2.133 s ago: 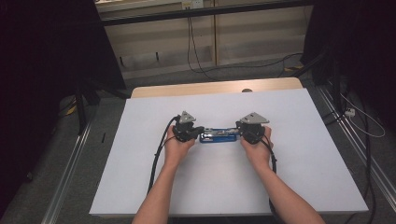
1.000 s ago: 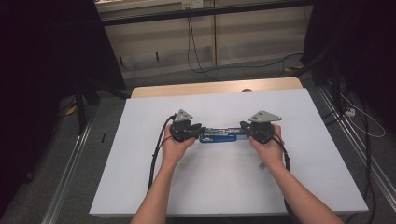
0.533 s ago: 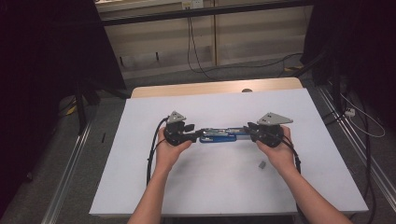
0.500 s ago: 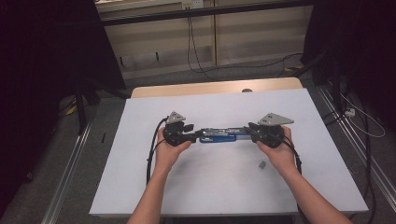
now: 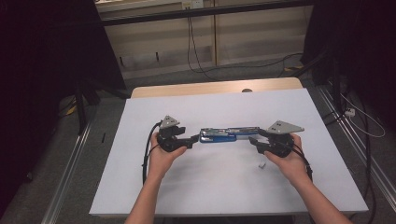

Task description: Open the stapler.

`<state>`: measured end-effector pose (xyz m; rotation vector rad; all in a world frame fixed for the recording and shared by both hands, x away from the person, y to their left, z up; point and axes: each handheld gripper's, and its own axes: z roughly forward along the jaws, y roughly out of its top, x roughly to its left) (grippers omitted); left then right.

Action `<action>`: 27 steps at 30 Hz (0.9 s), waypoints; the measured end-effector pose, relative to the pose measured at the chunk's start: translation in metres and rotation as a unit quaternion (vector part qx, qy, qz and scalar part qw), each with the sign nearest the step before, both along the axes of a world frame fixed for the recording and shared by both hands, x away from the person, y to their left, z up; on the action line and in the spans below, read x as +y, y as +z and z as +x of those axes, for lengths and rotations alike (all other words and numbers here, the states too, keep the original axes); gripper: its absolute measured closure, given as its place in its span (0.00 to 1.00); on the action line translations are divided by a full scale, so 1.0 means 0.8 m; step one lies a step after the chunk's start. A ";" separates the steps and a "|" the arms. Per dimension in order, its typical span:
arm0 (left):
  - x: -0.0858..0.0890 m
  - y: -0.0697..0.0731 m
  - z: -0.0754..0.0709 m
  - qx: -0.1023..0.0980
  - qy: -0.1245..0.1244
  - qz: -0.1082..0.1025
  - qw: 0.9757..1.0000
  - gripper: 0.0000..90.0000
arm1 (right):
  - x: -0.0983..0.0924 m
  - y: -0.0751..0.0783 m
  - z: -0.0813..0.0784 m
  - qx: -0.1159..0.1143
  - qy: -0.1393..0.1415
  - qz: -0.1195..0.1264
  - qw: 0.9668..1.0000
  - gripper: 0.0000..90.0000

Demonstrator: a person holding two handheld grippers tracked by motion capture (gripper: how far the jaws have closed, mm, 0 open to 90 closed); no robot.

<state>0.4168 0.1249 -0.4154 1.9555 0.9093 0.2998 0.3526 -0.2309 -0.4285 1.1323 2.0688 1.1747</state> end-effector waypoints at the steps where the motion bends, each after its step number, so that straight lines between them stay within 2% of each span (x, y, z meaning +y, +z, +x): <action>1: 0.001 0.000 -0.001 0.000 0.000 0.000 1.000 0.30 | -0.001 -0.001 -0.003 0.000 -0.001 -0.001 1.000 0.52; 4: 0.005 0.001 -0.006 -0.001 0.004 -0.007 1.000 0.26 | -0.005 -0.004 -0.011 0.002 -0.001 -0.004 1.000 0.46; 10: 0.013 0.001 -0.015 -0.007 -0.004 -0.004 1.000 0.21 | -0.012 -0.011 -0.024 0.012 -0.004 -0.007 1.000 0.37; 13: 0.015 0.001 -0.020 -0.009 0.002 -0.012 1.000 0.18 | -0.015 -0.013 -0.031 0.016 -0.004 -0.005 1.000 0.33; 14: 0.018 0.002 -0.021 -0.010 -0.002 -0.003 1.000 0.18 | -0.016 -0.014 -0.033 0.016 -0.004 -0.008 1.000 0.31; 19: 0.022 -0.001 -0.027 -0.010 -0.002 -0.010 1.000 0.16 | -0.020 -0.020 -0.043 0.025 -0.008 -0.011 1.000 0.25; 20: 0.024 -0.001 -0.029 -0.011 -0.005 -0.005 1.000 0.14 | -0.021 -0.020 -0.044 0.024 -0.007 -0.012 1.000 0.24; 21: 0.024 -0.002 -0.031 -0.011 0.000 -0.010 1.000 0.14 | -0.021 -0.021 -0.046 0.025 -0.008 -0.013 1.000 0.23; 24: 0.027 -0.003 -0.035 -0.015 -0.002 -0.004 1.000 0.13 | -0.024 -0.022 -0.050 0.028 -0.009 -0.015 0.999 0.20; 27: 0.030 -0.003 -0.040 -0.016 -0.003 -0.006 1.000 0.13 | -0.026 -0.023 -0.054 0.030 -0.015 -0.017 0.999 0.20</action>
